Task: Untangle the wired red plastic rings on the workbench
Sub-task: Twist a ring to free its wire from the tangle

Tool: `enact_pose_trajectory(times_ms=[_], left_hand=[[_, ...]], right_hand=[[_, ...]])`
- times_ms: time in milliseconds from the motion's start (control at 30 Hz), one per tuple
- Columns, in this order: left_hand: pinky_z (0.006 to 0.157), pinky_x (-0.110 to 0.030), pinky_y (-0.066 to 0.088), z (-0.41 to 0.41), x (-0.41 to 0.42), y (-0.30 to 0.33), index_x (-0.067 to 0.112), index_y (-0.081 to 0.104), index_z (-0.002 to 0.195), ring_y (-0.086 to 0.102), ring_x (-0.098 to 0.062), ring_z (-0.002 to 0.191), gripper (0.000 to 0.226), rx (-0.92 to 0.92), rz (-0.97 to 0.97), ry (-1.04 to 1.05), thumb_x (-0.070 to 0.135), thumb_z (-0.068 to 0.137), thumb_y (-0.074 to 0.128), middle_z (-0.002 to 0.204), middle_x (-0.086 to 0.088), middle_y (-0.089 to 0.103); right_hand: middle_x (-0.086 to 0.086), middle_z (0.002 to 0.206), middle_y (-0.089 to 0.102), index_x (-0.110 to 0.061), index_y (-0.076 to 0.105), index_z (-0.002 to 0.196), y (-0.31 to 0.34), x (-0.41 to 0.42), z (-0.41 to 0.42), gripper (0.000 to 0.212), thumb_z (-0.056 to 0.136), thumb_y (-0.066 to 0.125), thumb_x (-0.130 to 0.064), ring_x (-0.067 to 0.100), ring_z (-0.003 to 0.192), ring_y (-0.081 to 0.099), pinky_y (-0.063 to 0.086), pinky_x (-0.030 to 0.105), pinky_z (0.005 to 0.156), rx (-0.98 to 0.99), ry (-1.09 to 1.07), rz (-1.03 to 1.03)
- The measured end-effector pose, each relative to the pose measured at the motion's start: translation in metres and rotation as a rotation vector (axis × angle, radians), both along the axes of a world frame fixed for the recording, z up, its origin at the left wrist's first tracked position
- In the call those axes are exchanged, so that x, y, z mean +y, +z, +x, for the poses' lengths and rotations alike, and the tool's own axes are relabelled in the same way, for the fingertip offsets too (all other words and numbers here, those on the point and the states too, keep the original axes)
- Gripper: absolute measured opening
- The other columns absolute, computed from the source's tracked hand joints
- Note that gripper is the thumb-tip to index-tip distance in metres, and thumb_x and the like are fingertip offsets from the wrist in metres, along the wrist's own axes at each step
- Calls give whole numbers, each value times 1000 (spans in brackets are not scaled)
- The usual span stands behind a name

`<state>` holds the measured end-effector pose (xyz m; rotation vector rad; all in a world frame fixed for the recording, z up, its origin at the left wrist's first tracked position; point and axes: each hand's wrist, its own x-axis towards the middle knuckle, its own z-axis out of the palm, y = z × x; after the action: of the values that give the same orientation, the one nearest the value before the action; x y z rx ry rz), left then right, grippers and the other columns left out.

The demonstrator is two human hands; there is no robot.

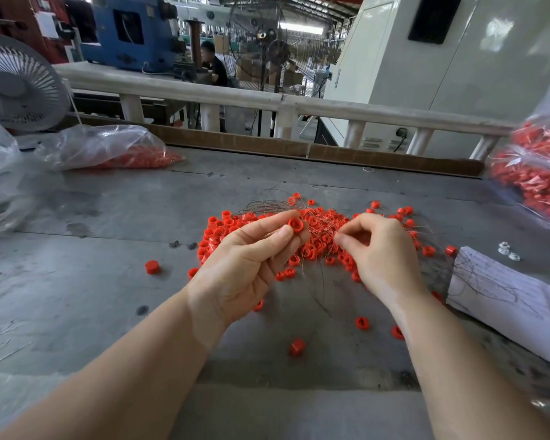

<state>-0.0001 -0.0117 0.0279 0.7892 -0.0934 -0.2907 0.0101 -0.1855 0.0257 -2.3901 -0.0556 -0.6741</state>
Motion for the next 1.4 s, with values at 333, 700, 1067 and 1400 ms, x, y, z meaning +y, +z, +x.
enact_pose_trajectory(times_ms=[333, 700, 1067, 1400], left_hand=[[63, -15, 54, 3, 1, -4, 9, 76, 73, 72, -15, 78, 18, -67, 27, 34, 1, 65, 62, 80, -9, 73], [65, -16, 55, 3, -1, -7, 9, 75, 73, 72, -16, 79, 16, -79, 39, 29, 1, 64, 64, 81, -9, 73], [63, -17, 55, 3, -3, -6, 6, 71, 75, 72, -15, 74, 15, -50, 34, 51, 1, 63, 63, 77, -9, 73], [59, -15, 54, 1, -4, -5, 5, 70, 77, 72, -14, 72, 16, -37, 38, 40, 2, 64, 63, 76, -9, 72]], right_hand=[[-4, 73, 73, -20, 72, 70, 13, 17, -8, 25, 72, 71, 5, 6, 75, 68, 51, 14, 70, 27, 453, 774], [-6, 73, 72, -22, 74, 69, 12, 18, -10, 10, 65, 72, -13, 4, 75, 67, 50, 13, 69, 50, 486, 803], [-9, 63, 65, -31, 73, 73, 7, 17, -6, 6, 67, 70, -31, 2, 61, 56, 47, 14, 62, 38, 491, 744], [5, 76, 72, -15, 68, 72, 10, 17, -10, 9, 69, 67, -23, 9, 68, 66, 52, 17, 61, 92, 536, 953]])
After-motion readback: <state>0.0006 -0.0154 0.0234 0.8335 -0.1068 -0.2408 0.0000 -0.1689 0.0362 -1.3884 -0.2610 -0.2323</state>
